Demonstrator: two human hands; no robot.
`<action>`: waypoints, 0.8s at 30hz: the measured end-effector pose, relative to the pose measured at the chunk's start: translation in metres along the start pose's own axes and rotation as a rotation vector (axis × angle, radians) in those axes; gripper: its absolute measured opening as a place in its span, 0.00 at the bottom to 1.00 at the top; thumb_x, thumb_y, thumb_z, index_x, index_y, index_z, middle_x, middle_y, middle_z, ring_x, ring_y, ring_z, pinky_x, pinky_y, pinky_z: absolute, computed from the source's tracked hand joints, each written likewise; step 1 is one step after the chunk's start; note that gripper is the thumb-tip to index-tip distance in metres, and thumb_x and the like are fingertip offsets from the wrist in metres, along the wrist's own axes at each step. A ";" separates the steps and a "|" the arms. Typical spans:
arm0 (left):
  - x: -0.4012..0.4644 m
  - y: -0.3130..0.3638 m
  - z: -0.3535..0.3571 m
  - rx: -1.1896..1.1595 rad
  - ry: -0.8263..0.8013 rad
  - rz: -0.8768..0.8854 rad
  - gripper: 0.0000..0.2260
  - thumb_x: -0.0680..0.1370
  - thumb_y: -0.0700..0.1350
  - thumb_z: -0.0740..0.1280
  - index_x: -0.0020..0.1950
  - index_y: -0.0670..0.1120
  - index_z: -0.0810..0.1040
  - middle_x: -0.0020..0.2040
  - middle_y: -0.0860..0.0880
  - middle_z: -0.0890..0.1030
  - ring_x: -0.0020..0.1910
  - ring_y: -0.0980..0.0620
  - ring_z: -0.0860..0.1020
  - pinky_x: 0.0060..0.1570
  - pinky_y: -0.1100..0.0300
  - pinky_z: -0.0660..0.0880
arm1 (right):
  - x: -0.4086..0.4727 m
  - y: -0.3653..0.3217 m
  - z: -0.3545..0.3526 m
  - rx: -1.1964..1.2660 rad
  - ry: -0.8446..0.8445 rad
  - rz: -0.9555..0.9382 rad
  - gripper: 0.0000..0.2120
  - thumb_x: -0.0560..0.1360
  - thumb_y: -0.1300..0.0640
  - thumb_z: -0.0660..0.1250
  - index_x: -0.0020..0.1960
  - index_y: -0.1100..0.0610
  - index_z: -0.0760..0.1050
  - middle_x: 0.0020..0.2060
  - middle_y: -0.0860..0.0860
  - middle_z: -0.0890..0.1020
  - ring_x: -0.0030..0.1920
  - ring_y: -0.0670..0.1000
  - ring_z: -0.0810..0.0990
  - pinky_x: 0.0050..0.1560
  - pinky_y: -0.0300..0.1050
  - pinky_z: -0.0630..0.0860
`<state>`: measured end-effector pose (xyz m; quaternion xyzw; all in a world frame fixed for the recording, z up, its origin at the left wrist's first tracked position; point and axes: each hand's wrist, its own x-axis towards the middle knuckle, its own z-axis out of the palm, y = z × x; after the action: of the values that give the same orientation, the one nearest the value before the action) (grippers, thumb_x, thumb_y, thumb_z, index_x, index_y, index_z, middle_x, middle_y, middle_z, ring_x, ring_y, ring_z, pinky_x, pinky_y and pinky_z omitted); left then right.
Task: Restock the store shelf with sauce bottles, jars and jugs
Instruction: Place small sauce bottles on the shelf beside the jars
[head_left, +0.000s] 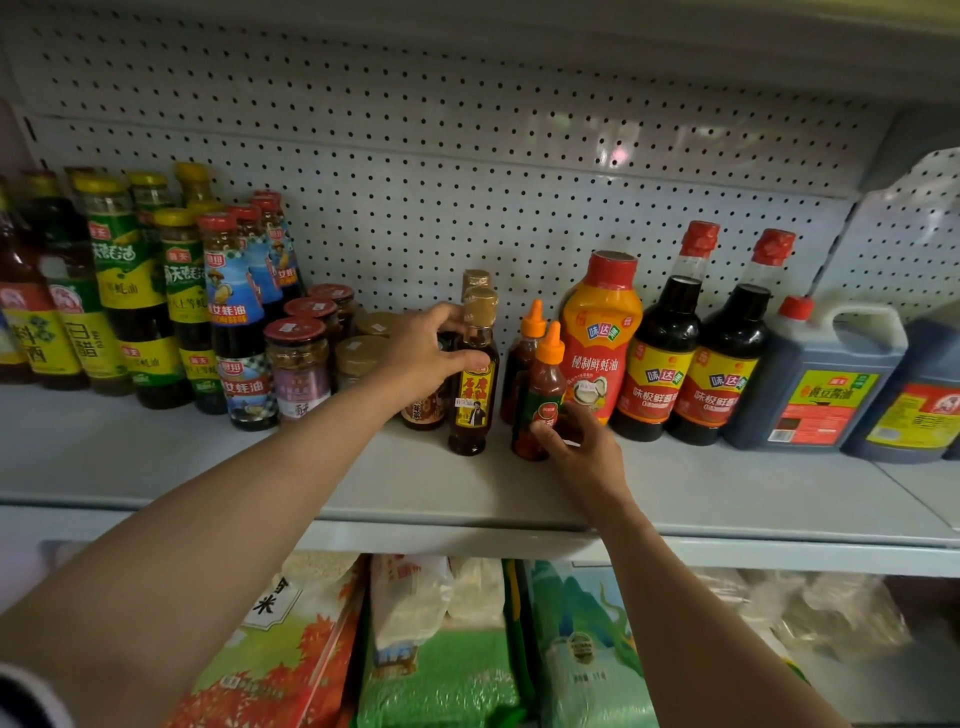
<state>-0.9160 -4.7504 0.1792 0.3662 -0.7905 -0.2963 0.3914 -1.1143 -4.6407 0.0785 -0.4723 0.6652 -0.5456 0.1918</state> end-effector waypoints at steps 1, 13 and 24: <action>0.001 0.000 0.000 0.005 0.000 -0.003 0.22 0.71 0.47 0.77 0.62 0.51 0.75 0.50 0.62 0.77 0.55 0.60 0.75 0.51 0.62 0.67 | 0.000 0.000 0.000 0.000 0.002 -0.002 0.23 0.76 0.47 0.73 0.68 0.51 0.74 0.54 0.48 0.81 0.52 0.45 0.80 0.55 0.47 0.80; -0.006 -0.010 0.009 -0.038 0.127 0.001 0.30 0.69 0.51 0.78 0.69 0.53 0.72 0.62 0.59 0.74 0.60 0.61 0.71 0.57 0.61 0.66 | 0.004 0.003 0.001 0.028 -0.035 0.022 0.28 0.74 0.45 0.74 0.71 0.51 0.73 0.60 0.47 0.80 0.58 0.48 0.79 0.57 0.45 0.79; -0.063 -0.050 0.070 -0.242 0.386 -0.210 0.18 0.70 0.50 0.78 0.56 0.48 0.77 0.47 0.55 0.79 0.47 0.55 0.79 0.43 0.64 0.74 | 0.011 0.005 0.003 0.208 -0.140 0.057 0.33 0.70 0.45 0.70 0.73 0.51 0.70 0.65 0.50 0.79 0.63 0.50 0.78 0.63 0.49 0.76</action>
<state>-0.9306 -4.7145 0.0799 0.4466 -0.6174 -0.3523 0.5433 -1.1192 -4.6515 0.0757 -0.4677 0.6032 -0.5716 0.3011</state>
